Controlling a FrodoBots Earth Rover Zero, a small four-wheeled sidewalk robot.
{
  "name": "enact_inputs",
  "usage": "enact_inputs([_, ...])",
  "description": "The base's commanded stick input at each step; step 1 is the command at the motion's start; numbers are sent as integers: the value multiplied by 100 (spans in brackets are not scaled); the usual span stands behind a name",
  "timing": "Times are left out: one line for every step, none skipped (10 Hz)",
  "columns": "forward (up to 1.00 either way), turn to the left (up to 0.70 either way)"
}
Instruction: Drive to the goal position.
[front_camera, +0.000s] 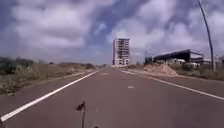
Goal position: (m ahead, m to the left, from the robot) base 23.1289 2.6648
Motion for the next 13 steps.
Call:
enact_inputs([100, 0])
enact_inputs([100, 0])
enact_inputs([100, 0])
enact_inputs([100, 0])
enact_inputs([100, 0])
enact_inputs([100, 0])
enact_inputs([100, 0])
enact_inputs([100, 0])
enact_inputs([100, 0])
enact_inputs([100, 0])
enact_inputs([100, 0])
enact_inputs([100, 0])
enact_inputs([100, 0])
